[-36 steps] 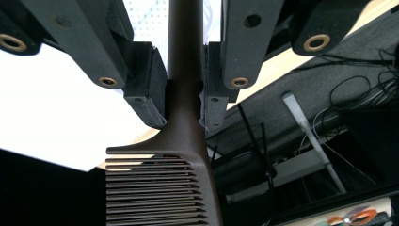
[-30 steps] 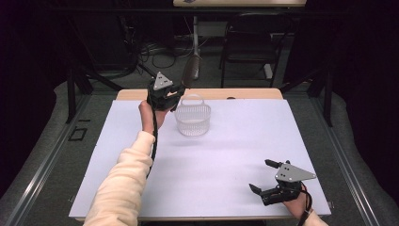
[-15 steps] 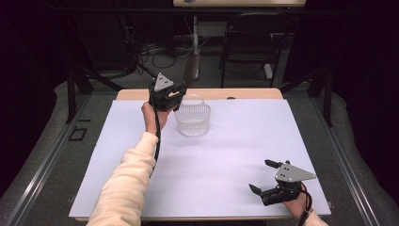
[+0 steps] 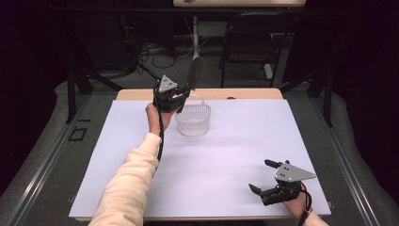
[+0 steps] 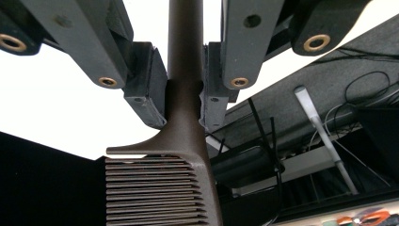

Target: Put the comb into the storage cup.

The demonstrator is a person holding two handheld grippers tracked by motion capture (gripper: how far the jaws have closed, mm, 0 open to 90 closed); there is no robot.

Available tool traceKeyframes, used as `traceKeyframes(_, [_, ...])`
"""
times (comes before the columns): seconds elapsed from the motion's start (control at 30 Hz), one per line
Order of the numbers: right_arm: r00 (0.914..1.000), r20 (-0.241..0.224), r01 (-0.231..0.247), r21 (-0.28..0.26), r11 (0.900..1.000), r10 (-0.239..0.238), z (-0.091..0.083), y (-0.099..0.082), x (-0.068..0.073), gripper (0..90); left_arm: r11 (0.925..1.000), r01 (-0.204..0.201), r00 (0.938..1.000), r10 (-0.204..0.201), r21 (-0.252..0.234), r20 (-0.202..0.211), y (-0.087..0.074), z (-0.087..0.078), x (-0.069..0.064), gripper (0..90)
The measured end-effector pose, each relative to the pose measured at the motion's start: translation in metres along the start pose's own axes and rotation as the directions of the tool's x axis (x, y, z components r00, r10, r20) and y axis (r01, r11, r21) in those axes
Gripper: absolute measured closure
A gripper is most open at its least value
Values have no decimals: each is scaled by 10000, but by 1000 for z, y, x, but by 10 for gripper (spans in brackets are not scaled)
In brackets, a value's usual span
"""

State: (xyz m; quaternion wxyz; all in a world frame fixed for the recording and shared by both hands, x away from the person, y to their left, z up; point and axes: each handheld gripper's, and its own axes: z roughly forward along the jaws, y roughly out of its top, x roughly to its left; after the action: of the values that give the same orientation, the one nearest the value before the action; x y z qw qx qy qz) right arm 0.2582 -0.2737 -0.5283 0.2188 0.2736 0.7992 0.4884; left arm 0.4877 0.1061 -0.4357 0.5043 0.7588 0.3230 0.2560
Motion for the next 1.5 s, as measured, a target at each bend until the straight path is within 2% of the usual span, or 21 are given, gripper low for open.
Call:
traceKeyframes(0.33, [10000, -27, 20, 28, 10000, -20, 0, 0, 0, 0, 9997, 30, 9999, -35, 257, 169, -8, 7, -1, 717])
traceKeyframes(0.57, [10000, -11, 40, -15, 10000, -40, 0, 0, 0, 0, 9990, -45, 9986, 22, 443, 534, -11, 11, -2, 717])
traceKeyframes(0.9, [10000, -6, 25, -13, 10000, -25, 0, 0, 0, 0, 9975, -141, 9970, 88, 690, 764, -14, 16, -4, 717])
traceKeyframes(1.0, [10000, -23, 31, 18, 10000, -31, 0, 0, 0, 0, 9959, -214, 9955, 131, 882, 938, -15, 17, -3, 717])
traceKeyframes(1.27, [10000, -4, 2, 12, 10000, -2, 0, 0, 0, 0, 9928, -376, 9953, 271, 1134, 927, -16, 21, -4, 717])
traceKeyframes(1.5, [10000, 8, 34, 11, 10000, -34, -1, 0, 0, 0, 9869, -605, 9933, 447, 1496, 1066, -17, 25, -6, 717])
